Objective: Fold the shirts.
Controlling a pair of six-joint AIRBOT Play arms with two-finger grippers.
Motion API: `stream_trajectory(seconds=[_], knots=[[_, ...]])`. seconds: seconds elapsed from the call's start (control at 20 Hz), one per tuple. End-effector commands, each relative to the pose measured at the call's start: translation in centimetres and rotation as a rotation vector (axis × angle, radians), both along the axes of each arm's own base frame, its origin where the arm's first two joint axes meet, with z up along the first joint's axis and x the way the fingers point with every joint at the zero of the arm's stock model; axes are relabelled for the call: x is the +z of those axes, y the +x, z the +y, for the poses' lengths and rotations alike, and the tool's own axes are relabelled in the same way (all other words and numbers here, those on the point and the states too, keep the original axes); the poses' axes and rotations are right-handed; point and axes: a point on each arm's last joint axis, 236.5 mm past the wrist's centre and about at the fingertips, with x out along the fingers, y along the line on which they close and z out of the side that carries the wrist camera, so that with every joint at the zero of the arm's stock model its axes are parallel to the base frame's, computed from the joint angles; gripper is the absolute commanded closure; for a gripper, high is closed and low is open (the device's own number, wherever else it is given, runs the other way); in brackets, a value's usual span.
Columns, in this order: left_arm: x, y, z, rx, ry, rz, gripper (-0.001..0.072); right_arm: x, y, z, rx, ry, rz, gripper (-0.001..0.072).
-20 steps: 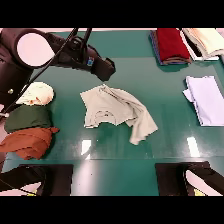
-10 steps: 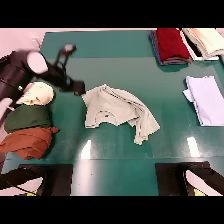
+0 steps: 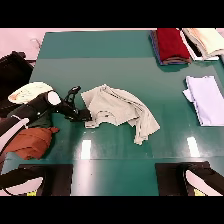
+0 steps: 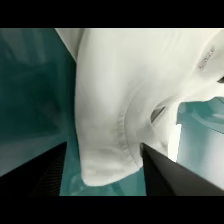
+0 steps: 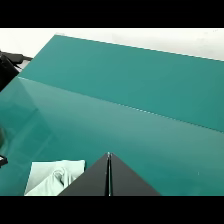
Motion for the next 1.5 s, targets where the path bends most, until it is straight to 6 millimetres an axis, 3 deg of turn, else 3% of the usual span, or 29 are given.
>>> stream_trajectory(seconds=[0.0,0.05,0.1,0.15,0.25,0.35,0.45,0.5,0.55,0.6,0.7,0.8,1.0,1.1,1.15,1.2,1.3,1.35,1.45], knots=[[-0.5,-0.2,-1.0,0.034,-0.061,0.01,0.024,-0.1,-0.1,0.1,0.004,-0.002,0.007,0.0691],[-0.4,-0.1,-1.0,0.024,-0.06,0.0,0.0525,-0.5,-0.2,0.1,0.008,-0.007,0.02,0.0691],[-0.3,0.2,-0.9,-0.002,-0.056,-0.021,0.0683,-1.5,-0.3,0.0,0.012,-0.022,0.052,0.0692],[0.2,0.8,-0.5,-0.001,-0.05,-0.035,0.0683,-3.2,-0.4,-0.4,0.007,-0.047,0.107,0.0691],[2.7,3.3,0.8,0.016,-0.049,-0.091,0.0683,-9.5,-1.1,-2.3,-0.012,-0.102,0.315,0.0691],[6.1,6.3,2.8,0.034,-0.023,-0.189,0.0683,-17.7,-2.4,-4.8,-0.048,-0.115,0.578,0.0691],[8.5,7.9,4.5,0.028,0.019,-0.251,0.0682,-25.9,-4.1,-6.7,-0.094,-0.069,0.789,0.069],[9.1,8.3,4.9,0.014,0.045,-0.269,0.0682,-30.2,-5.5,-7.1,-0.103,-0.046,0.881,0.0633],[9.4,8.5,5.1,0.009,0.057,-0.279,0.0682,-34.2,-6.9,-7.3,-0.117,-0.023,0.966,0.036],[9.4,8.6,5.1,0.012,0.054,-0.281,0.0682,-38.2,-8.7,-6.8,-0.122,0.01,1.057,0.0213],[9.2,8.5,5.1,0.012,0.055,-0.278,0.0682,-43.8,-11.6,-4.4,-0.076,0.058,1.166,0.0216],[9.2,8.5,5.1,0.011,0.055,-0.277,0.0682,-46.8,-12.9,-1.2,-0.014,0.105,1.214,0.0223],[9.2,8.5,5.1,0.011,0.055,-0.277,0.0683,-49.1,-12.7,4.1,0.097,0.08,1.241,0.023],[9.2,8.5,5.1,0.01,0.056,-0.277,0.0682,-49.3,-11.5,5.6,0.145,0.013,1.204,0.0359],[9.2,8.5,5.1,0.01,0.057,-0.276,0.0682,-48.9,-10.6,6.3,0.163,-0.002,1.18,0.0495],[9.3,8.6,5.3,0.008,0.063,-0.281,0.0682,-48.3,-9.6,6.6,0.173,-0.011,1.152,0.0679],[11.3,9.5,6.1,0.003,0.096,-0.34,0.0683,-45.6,-7.0,5.8,0.183,-0.062,1.06,0.0692],[13.4,10.2,6.7,0.005,0.116,-0.4,0.0682,-43.3,-5.5,4.6,0.172,-0.098,0.999,0.0692],[20.1,11.5,8.4,0.029,0.156,-0.576,0.0683,-37.2,-2.6,1.1,0.109,-0.165,0.838,0.0692]])
